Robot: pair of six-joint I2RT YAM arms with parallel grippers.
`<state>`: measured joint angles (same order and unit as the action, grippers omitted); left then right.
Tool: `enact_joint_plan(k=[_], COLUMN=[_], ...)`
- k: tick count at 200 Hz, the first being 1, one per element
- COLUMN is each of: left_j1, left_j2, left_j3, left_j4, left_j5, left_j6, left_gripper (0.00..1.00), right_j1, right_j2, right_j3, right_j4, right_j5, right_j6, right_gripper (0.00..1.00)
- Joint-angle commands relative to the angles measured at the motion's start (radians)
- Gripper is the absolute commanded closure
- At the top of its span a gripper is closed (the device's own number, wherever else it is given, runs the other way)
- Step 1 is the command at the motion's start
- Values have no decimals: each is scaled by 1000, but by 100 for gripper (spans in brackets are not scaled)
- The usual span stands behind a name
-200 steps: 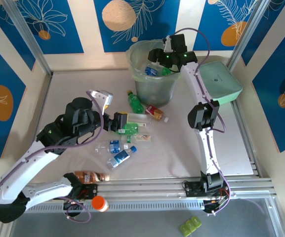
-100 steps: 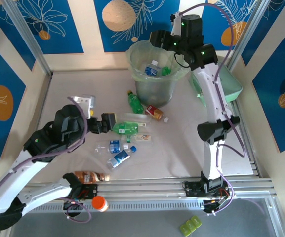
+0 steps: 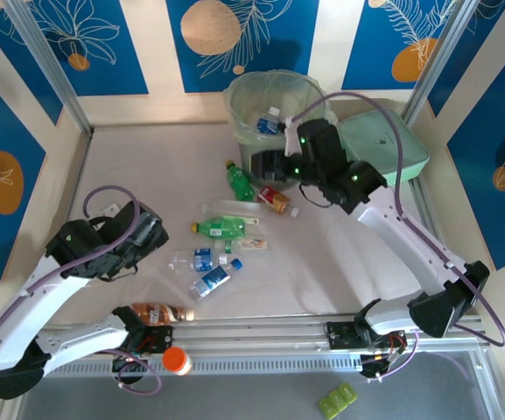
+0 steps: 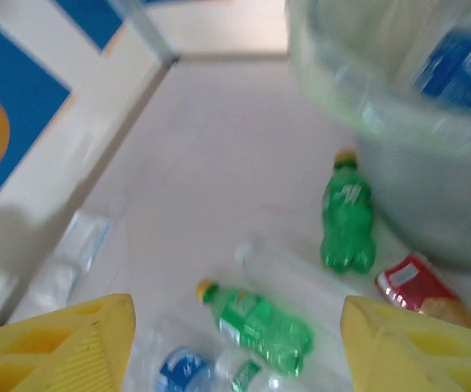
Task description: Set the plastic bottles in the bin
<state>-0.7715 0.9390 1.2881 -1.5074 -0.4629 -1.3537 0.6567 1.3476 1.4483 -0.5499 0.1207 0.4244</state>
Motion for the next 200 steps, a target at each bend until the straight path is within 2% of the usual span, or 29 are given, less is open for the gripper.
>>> enact_joint_plan(k=[1, 9, 17, 25, 46, 57, 70, 106, 141, 161, 200], left_j1=[23, 44, 82, 134, 302, 375, 417, 474, 511, 529, 541], left_j2=[-13, -19, -23, -24, -30, -31, -31, -40, -54, -54, -55], left_j3=[8, -6, -22, -38, -82, -95, -95, -65, -17, 27, 82], left_j4=[-164, -164, -153, -138, -70, -42, -26, -11, -18, -30, -28], left_j5=[-64, -68, -51, -19, 106, 150, 150, 94, 44, 1, -70], left_j6=[-103, -86, -55, -13, 119, 163, 191, 229, 252, 253, 244], left_gripper=[1, 1, 1, 1, 1, 1, 1, 1, 1, 1, 1], right_j1=[85, 127, 172, 231, 391, 461, 487, 561, 573, 587, 611], right_j2=[-67, -86, -97, -109, -115, -77, 1, 252, 502, 625, 765], right_j3=[-145, -215, -275, -336, -492, -517, -487, -304, -18, 115, 243], right_j4=[109, 143, 177, 218, 333, 338, 301, 194, 25, -68, -166], right_j5=[-189, -245, -308, -313, -353, -356, -394, -501, -575, -554, -487], right_j6=[-148, -203, -273, -345, -677, -814, -892, -955, -848, -805, -781], right_gripper=[32, 32, 38, 39, 37, 37, 37, 35, 33, 32, 27])
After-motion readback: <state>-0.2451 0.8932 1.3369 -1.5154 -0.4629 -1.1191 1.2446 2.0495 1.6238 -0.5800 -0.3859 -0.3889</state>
